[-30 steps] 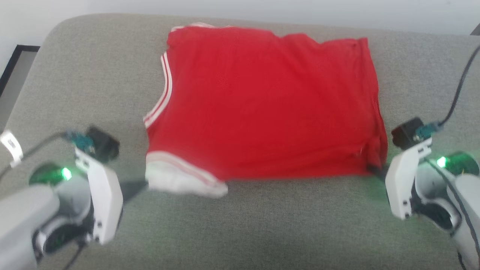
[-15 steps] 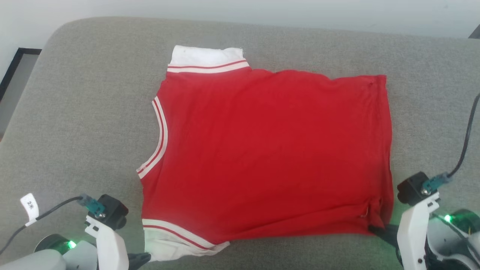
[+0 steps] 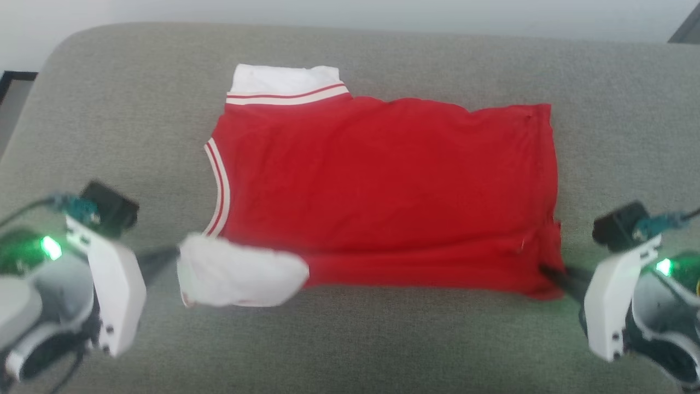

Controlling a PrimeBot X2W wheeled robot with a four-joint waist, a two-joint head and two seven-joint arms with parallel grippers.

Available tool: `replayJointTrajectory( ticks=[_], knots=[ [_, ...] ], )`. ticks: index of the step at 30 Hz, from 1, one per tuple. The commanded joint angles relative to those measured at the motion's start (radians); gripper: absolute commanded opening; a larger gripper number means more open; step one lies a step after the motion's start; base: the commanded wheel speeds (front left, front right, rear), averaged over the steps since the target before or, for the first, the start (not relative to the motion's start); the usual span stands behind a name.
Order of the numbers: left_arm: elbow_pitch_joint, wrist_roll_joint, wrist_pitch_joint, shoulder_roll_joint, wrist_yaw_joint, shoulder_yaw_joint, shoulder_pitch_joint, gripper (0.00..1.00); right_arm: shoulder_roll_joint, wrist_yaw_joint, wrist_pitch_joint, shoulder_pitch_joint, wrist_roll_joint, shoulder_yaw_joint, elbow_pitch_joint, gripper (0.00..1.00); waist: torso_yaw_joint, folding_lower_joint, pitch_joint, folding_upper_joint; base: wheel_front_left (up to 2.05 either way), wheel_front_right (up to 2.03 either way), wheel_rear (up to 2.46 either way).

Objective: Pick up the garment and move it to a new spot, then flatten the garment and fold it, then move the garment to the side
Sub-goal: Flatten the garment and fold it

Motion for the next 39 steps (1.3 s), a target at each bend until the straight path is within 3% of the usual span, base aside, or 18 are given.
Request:
replayJointTrajectory(
  ticks=[1,14,18,25,26,27,28,29,30,31,32,39],
  knots=[
    [0.019,0.034,-0.003,-0.01,-0.012,0.01,-0.032,0.0,0.011,0.0,-0.007,-0.03,-0.022,-0.008,0.003,0.0,-0.009,0.0,0.01,-0.0001,0.0,0.0,0.0],
    [0.444,0.158,-0.015,-0.247,-0.215,0.027,-0.272,0.0,0.114,0.0,-0.045,-0.336,-0.16,0.086,0.197,0.0,-0.062,0.0,0.105,-0.0001,0.0,0.0,0.0],
    [0.581,0.154,-0.026,-0.318,-0.247,0.005,-0.298,0.0,0.143,0.0,-0.071,-0.402,-0.177,0.12,0.286,0.0,-0.07,0.0,0.132,-0.0001,0.0,0.0,0.0],
    [0.719,0.084,-0.022,-0.4,-0.259,-0.043,-0.302,0.0,0.179,0.0,-0.105,-0.462,-0.172,0.178,0.404,0.0,-0.08,0.0,0.16,-0.0001,0.0,0.0,0.0],
    [0.728,0.073,-0.017,-0.399,-0.259,-0.051,-0.303,0.04,0.183,0.0,-0.112,-0.467,-0.165,0.183,0.414,0.0,-0.081,0.0,0.161,-0.0001,0.0,0.0,0.0],
    [0.734,0.053,-0.009,-0.398,-0.259,-0.057,-0.303,0.16,0.185,0.0,-0.116,-0.472,-0.162,0.184,0.425,0.01,-0.081,0.0,0.16,-0.0001,0.0,0.0,0.0],
    [0.738,0.036,-0.001,-0.398,-0.259,-0.06,-0.301,0.3,0.185,0.0,-0.12,-0.477,-0.159,0.185,0.434,0.3,-0.081,0.0,0.159,-0.0001,0.0,0.0,0.0],
    [0.74,0.019,0.007,-0.396,-0.259,-0.063,-0.303,0.44,0.183,0.0,-0.127,-0.48,-0.157,0.186,0.44,0.48,-0.079,0.0,0.155,-0.0001,0.0,0.0,0.0],
    [0.742,0.001,0.015,-0.392,-0.259,-0.064,-0.308,0.55,0.181,-0.001,-0.135,-0.48,-0.154,0.183,0.442,0.95,-0.076,0.0,0.15,-0.0001,0.0,0.0,0.0],
    [0.743,-0.014,0.022,-0.388,-0.259,-0.064,-0.312,0.81,0.18,-0.001,-0.141,-0.478,-0.15,0.175,0.444,1.0,-0.073,0.0,0.144,-0.0001,0.0,0.0,0.0],
    [0.741,-0.021,0.029,-0.385,-0.259,-0.065,-0.315,0.99,0.177,-0.001,-0.151,-0.475,-0.149,0.169,0.443,1.0,-0.07,0.0,0.138,-0.0001,0.0,0.0,0.0],
    [0.711,-0.06,0.076,-0.355,-0.259,-0.074,-0.342,1.0,0.159,0.0,-0.208,-0.419,-0.16,0.103,0.397,1.0,-0.036,0.0,0.09,-0.0001,0.0,0.0,0.0]
  ],
)
